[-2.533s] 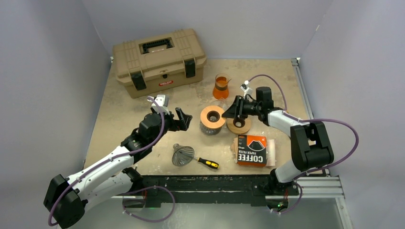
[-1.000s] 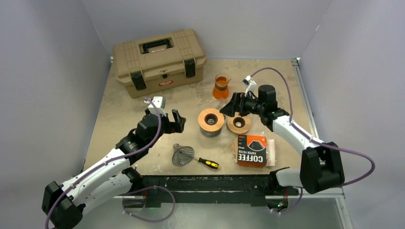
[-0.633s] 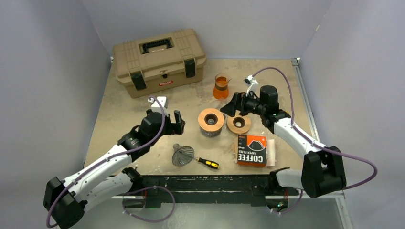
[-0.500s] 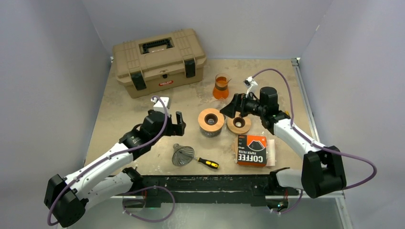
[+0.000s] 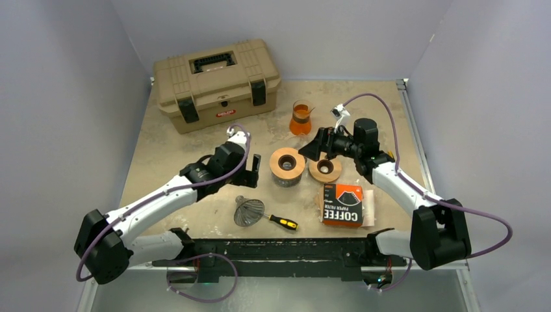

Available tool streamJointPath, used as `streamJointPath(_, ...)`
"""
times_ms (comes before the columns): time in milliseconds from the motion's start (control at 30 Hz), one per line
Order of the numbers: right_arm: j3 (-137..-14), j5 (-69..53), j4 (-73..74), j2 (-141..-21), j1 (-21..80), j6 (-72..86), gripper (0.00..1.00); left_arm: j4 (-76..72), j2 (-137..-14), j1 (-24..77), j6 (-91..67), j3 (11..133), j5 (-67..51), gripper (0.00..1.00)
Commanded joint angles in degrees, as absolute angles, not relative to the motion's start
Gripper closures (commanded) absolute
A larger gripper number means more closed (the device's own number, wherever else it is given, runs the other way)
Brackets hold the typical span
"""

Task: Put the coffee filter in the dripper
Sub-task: Pick up the coffee dripper from the center of the board.

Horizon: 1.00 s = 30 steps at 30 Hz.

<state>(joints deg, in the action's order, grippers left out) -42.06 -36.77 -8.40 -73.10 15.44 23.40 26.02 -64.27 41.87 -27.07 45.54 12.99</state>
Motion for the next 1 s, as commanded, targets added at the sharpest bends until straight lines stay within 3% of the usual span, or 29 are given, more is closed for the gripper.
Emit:
streamJointPath(0, -41.73, -37.66, -11.01, -72.94, 15.69, 24.12, 0.01, 32.17, -67.09, 44.18, -25.52, 50.57, 15.7, 0.03)
streamJointPath(533, -41.79, -38.22, -11.29, -73.27, 15.71, 25.06, 0.01, 49.09, -78.01, 56.84, -30.52, 61.68, 22.19, 0.04)
streamJointPath(967, -41.23, -38.29, -10.95, -71.98, 15.7, 24.7, 0.01, 55.88, -77.87, 64.63, -30.69, 61.08, 23.88, 0.05)
